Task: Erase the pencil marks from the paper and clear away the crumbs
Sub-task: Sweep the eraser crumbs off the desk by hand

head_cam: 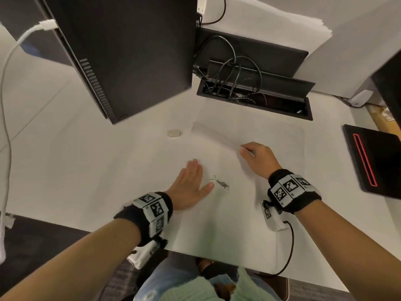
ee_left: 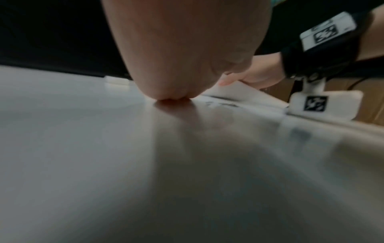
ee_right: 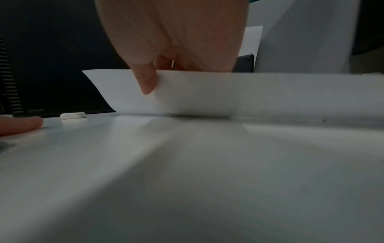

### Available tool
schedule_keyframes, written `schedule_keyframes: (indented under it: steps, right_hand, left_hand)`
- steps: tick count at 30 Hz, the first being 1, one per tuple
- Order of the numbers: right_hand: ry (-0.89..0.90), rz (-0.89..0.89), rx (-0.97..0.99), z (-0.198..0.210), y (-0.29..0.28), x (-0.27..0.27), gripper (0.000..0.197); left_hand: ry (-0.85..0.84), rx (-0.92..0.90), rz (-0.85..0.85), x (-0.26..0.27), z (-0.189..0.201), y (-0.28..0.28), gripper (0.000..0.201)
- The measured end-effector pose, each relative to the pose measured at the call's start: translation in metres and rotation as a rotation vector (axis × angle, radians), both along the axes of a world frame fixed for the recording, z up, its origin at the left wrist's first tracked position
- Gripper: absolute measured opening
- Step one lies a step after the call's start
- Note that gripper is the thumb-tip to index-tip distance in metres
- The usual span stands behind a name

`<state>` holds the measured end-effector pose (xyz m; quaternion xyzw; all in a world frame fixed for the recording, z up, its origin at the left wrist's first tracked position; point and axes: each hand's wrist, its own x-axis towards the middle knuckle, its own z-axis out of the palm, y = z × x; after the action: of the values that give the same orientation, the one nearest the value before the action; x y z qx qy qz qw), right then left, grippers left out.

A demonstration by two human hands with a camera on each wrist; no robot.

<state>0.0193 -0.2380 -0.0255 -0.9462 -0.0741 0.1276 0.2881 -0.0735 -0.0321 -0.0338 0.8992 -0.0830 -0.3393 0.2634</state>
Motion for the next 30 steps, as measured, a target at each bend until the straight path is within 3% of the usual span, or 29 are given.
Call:
schedule_keyframes:
  steps: [3, 5, 8, 10, 13, 17, 19, 21, 23, 26, 30]
  right_hand:
    - [0.02, -0.008, -0.008, 0.003, 0.0, 0.002, 0.035]
    - [0.029, -0.016, -0.005, 0.003, 0.0, 0.004, 0.036]
    - [0.033, -0.019, -0.009, 0.003, 0.0, 0.004, 0.036]
    - [0.032, -0.019, -0.009, 0.003, 0.0, 0.004, 0.035]
    - [0.023, -0.014, -0.008, 0.002, 0.0, 0.003, 0.034]
    - [0.024, -0.006, 0.0, 0.004, 0.001, 0.001, 0.033]
    - [0.032, -0.004, -0.001, 0.004, 0.0, -0.001, 0.034]
    - [0.04, 0.001, 0.002, 0.004, 0.0, -0.002, 0.035]
    - [0.048, 0.005, 0.011, 0.005, 0.0, -0.001, 0.035]
    - [0.062, 0.007, 0.011, 0.005, -0.001, -0.002, 0.035]
    - [0.045, 0.017, 0.023, 0.003, -0.003, -0.005, 0.034]
  left_hand:
    - [0.104, -0.273, 0.082, -0.011, 0.014, -0.016, 0.064]
    - [0.015, -0.358, 0.262, -0.01, 0.02, -0.005, 0.061]
    - [-0.163, -0.094, 0.417, -0.003, 0.013, 0.025, 0.066]
    - [-0.093, 0.09, 0.395, -0.005, 0.006, 0.033, 0.073]
    - [-0.026, 0.15, 0.29, -0.014, 0.001, 0.016, 0.077]
    - [0.016, 0.018, 0.166, -0.016, 0.002, -0.02, 0.076]
    - [0.08, -0.157, 0.148, -0.016, 0.007, -0.032, 0.071]
    - [0.114, -0.388, 0.257, -0.015, 0.018, -0.032, 0.065]
    - [-0.002, -0.461, 0.431, -0.01, 0.027, -0.018, 0.06]
    - [-0.203, -0.228, 0.583, 0.002, 0.022, 0.016, 0.06]
    - [-0.082, 0.069, 0.526, 0.005, 0.004, 0.025, 0.072]
